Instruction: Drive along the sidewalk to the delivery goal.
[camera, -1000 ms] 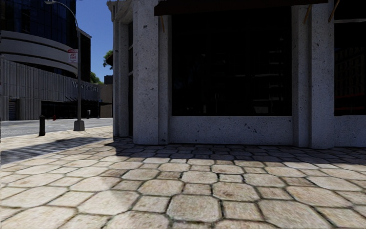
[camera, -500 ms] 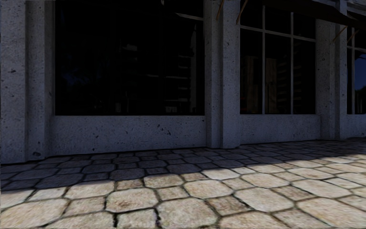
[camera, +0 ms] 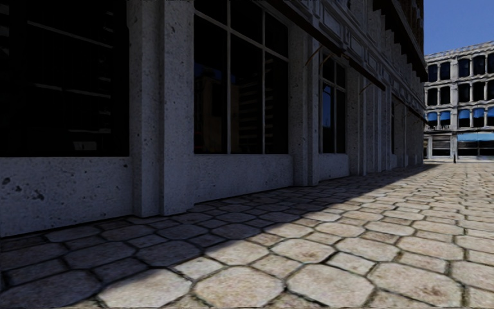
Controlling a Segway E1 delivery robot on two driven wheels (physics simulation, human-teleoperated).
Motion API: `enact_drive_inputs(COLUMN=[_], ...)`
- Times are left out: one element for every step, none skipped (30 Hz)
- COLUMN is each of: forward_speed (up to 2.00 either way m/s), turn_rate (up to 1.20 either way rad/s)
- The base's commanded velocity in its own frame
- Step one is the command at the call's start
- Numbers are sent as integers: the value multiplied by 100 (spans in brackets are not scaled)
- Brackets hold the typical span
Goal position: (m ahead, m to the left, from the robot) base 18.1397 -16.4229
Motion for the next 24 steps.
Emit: enact_drive_inputs(forward_speed=[195,195,195,195,195,195,195,195,195,195,195,195,195,195,195,195,195,195,195,194,191,188,186,185], turn_rate=[-106,-106,-106,-106,-106,-106,-106,-106,-106,-106,-106,-106,-106,-106,-106,-106,-102,-89,-89,0,0,0,0,0])
